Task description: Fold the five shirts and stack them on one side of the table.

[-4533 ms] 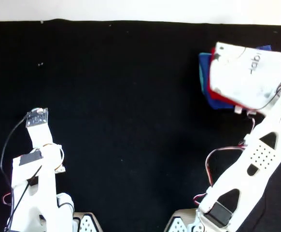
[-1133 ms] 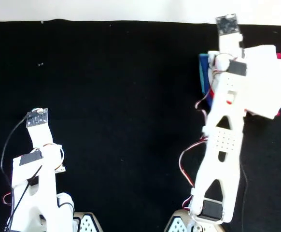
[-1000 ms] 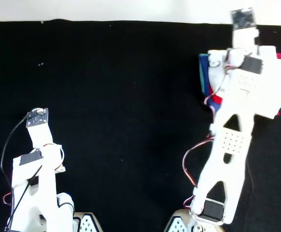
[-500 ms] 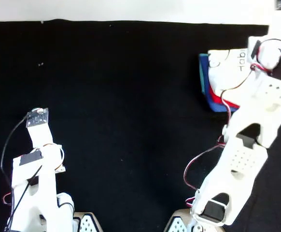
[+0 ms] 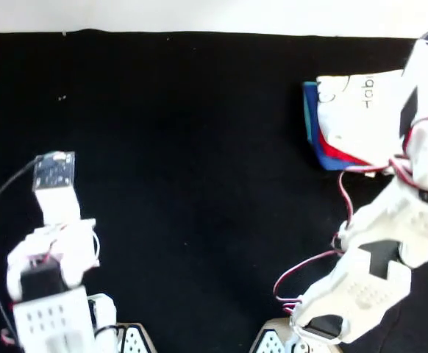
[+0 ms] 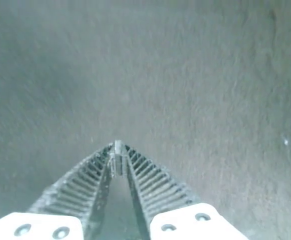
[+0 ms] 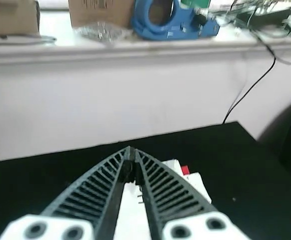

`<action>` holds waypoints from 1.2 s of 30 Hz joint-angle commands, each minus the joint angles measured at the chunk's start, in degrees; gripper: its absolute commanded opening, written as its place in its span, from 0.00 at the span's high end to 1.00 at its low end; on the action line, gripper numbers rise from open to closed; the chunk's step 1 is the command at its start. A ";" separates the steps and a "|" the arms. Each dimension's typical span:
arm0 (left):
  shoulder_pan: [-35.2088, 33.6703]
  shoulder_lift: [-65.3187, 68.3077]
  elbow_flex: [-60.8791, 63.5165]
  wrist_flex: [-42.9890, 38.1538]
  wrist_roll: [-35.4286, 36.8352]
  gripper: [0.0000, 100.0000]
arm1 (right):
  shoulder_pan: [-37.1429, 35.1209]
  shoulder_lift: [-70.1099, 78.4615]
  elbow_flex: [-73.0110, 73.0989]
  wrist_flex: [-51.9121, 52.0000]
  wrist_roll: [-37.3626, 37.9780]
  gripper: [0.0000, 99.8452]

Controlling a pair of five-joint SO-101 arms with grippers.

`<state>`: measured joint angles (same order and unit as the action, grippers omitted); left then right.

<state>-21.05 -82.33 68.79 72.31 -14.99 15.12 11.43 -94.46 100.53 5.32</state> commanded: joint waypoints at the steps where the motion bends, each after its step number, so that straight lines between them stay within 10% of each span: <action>1: 0.84 -17.54 4.18 1.49 0.44 0.99 | 0.75 -7.52 2.95 0.92 -0.53 0.99; 26: 3.82 -21.76 22.02 3.78 0.79 0.99 | -12.44 -101.41 161.71 -18.77 -0.88 0.99; 36: 10.07 -21.67 28.26 3.69 0.70 0.99 | -12.79 -113.45 184.75 -22.55 -0.88 0.99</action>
<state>-11.74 -104.13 96.04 75.47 -14.55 2.73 -102.24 87.25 78.81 5.05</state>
